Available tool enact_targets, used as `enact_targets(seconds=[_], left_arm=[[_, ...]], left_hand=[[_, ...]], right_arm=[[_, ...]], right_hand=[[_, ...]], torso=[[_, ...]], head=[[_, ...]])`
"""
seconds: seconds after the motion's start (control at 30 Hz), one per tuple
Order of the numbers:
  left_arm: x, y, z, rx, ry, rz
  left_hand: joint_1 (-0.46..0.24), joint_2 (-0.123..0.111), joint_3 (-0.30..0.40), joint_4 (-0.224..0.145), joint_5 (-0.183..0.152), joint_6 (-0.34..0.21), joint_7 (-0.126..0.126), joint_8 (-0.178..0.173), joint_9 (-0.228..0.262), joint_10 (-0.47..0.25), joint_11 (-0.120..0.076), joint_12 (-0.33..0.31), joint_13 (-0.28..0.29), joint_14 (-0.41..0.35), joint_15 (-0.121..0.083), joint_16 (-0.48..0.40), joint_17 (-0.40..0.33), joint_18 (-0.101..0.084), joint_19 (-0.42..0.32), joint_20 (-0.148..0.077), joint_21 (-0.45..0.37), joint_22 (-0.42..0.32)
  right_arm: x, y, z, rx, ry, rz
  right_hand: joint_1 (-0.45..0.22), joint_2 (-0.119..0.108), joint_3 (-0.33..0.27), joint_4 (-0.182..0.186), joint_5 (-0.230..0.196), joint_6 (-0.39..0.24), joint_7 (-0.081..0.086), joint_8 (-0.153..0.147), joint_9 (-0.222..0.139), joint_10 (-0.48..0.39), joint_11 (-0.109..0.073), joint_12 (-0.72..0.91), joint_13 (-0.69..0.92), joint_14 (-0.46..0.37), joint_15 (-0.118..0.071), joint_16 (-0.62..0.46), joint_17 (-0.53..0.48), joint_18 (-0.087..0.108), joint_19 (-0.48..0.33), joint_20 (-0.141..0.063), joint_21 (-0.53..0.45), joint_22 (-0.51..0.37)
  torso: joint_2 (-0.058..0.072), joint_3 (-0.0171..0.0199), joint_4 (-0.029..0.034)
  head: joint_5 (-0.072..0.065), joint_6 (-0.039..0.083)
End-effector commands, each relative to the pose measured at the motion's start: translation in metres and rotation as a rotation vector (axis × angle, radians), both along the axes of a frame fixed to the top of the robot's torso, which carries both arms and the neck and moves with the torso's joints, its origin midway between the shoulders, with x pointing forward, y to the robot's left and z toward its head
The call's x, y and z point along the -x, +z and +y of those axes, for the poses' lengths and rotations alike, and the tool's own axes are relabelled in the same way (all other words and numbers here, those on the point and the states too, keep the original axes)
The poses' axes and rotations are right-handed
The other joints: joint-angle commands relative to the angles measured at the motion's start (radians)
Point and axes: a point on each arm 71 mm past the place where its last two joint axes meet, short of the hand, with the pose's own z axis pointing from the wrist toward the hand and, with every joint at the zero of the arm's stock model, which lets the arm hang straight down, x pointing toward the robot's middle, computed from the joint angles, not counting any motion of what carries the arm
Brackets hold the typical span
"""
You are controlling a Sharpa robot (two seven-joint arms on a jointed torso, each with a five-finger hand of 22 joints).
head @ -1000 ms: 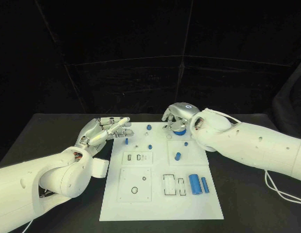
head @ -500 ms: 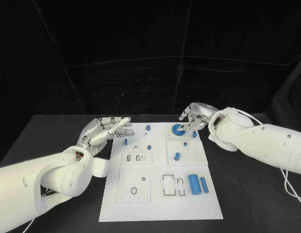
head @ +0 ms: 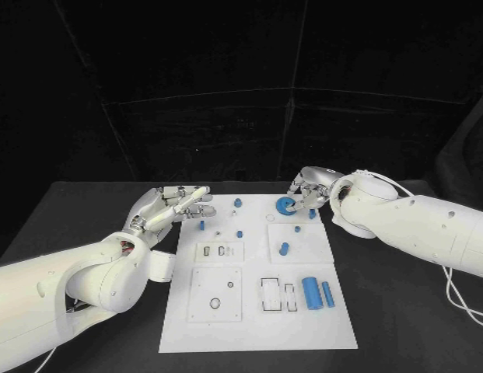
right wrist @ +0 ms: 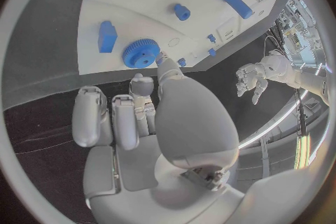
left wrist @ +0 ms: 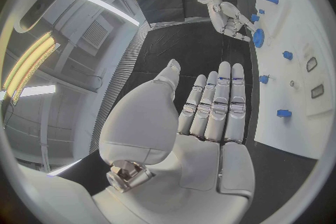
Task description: Assemble the parts on the task board
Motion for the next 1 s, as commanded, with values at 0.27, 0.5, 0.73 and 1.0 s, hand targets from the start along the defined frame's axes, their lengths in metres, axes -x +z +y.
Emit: enact_targets(seconds=[0.27, 0.5, 0.73, 1.0], left_arm=[[0.0, 0.001, -0.002, 0.006, -0.017, -0.006], [0.0, 0.001, -0.003, 0.006, -0.018, -0.006], [-0.001, 0.001, -0.002, 0.005, -0.018, -0.005], [-0.001, 0.001, -0.003, 0.005, -0.02, -0.002]], left_hand=[[0.0, 0.009, -0.001, -0.005, 0.002, -0.004, 0.006, -0.004, -0.001, -0.004, 0.001, -0.005, -0.001, 0.002, 0.006, -0.007, 0.001, 0.014, 0.004, 0.005, -0.003, -0.001], [0.0, 0.009, 0.0, -0.005, 0.002, -0.004, 0.006, -0.004, -0.001, -0.004, 0.001, -0.005, -0.001, 0.002, 0.006, -0.007, 0.001, 0.014, 0.004, 0.005, -0.003, -0.002], [0.001, 0.01, 0.0, -0.006, 0.002, -0.004, 0.006, -0.004, -0.001, -0.004, 0.001, -0.005, -0.001, 0.002, 0.006, -0.008, 0.001, 0.014, 0.005, 0.005, -0.002, -0.002], [0.001, 0.01, 0.0, -0.006, 0.002, -0.004, 0.006, -0.004, -0.001, -0.004, 0.001, -0.005, -0.001, 0.002, 0.006, -0.008, 0.001, 0.014, 0.005, 0.005, -0.002, -0.002]], right_arm=[[-0.005, -0.004, 0.008, 0.056, 0.006, 0.033], [-0.007, -0.006, 0.012, 0.065, 0.009, 0.043], [-0.008, -0.007, 0.014, 0.072, 0.005, 0.047], [-0.009, -0.006, 0.017, 0.095, 0.006, 0.031]], right_hand=[[0.022, 0.013, 0.014, -0.012, -0.02, -0.006, 0.005, 0.006, 0.0, 0.027, 0.004, 0.087, 0.093, 0.07, 0.009, 0.016, 0.051, -0.011, 0.015, 0.002, 0.014, 0.02], [0.027, 0.025, 0.024, -0.016, -0.024, -0.005, 0.005, 0.006, 0.0, 0.033, 0.004, 0.113, 0.121, 0.071, 0.01, 0.019, 0.058, -0.012, 0.018, 0.003, 0.017, 0.025], [0.03, 0.032, 0.032, -0.02, -0.029, -0.001, 0.005, 0.008, 0.0, 0.035, 0.004, 0.124, 0.134, 0.071, 0.011, 0.021, 0.061, -0.012, 0.018, 0.003, 0.018, 0.027], [0.039, 0.027, 0.039, -0.031, -0.038, -0.004, 0.006, 0.006, -0.001, 0.033, 0.005, 0.131, 0.144, 0.072, 0.011, 0.025, 0.073, -0.014, 0.025, 0.004, 0.022, 0.038]], torso=[[0.0, 0.0002, -0.0004], [0.001, 0.0005, -0.0004], [0.001, 0.0001, -0.0005], [0.0, 0.0003, -0.0004]], head=[[-0.003, -0.004], [-0.004, -0.006], [-0.004, -0.008], [-0.004, -0.009]])
